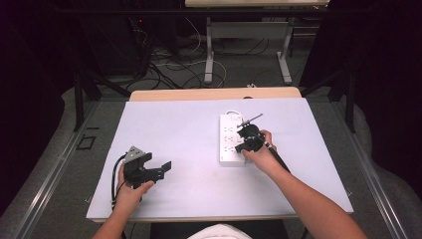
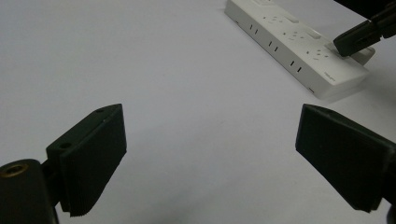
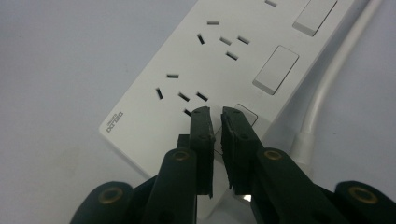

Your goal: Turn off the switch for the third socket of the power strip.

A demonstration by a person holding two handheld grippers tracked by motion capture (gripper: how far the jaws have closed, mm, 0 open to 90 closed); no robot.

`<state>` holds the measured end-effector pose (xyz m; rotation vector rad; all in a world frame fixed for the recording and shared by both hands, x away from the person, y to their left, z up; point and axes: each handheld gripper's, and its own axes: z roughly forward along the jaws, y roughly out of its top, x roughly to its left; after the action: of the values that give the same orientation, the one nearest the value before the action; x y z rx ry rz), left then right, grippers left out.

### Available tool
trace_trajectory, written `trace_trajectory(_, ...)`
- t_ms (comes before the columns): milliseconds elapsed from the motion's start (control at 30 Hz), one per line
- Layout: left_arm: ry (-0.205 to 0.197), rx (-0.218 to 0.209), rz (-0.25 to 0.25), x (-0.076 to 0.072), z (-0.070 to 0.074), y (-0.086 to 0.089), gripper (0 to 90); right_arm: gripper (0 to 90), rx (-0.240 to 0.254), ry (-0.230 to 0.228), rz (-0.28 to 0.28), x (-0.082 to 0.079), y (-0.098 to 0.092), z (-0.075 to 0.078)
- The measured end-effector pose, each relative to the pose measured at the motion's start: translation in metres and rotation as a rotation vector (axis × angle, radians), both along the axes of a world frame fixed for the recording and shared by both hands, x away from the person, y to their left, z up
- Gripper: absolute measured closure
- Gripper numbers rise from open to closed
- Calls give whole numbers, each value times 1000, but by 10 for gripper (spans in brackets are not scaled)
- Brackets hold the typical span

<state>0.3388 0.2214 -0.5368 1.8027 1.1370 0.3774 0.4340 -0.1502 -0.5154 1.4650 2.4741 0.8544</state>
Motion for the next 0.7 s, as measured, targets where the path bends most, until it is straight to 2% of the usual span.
trace_trajectory(67, 0, 1, 0, 0, 0, 0, 89, 815, 7, -1, 14, 0, -1, 1)
trace_trajectory(233, 0, 0, 1, 0, 0, 0, 89, 770, 6, 1, 2, -1, -2, 5)
trace_trajectory(333, 1, 0, 1, 1, 0, 0, 89, 733, 23, -5, -7, -1, -3, 6)
trace_trajectory(400, 1, 2, 0, 1, -1, 0, 89, 719, 60, -39, 1, -1, -5, 5)
trace_trajectory(433, 2, 2, 1, 1, -1, 0, 88, 710, 28, -10, -6, -2, -5, 9)
trace_trajectory(567, 4, 0, 2, 2, -1, 0, 89, 657, 43, -23, -8, -2, -8, 12)
trace_trajectory(600, 4, 0, 2, 2, -1, 0, 89, 632, 63, -34, -1, -2, -9, 11)
trace_trajectory(700, 4, 1, 2, 2, -1, -1, 89, 578, 43, -49, 2, -3, -11, 13)
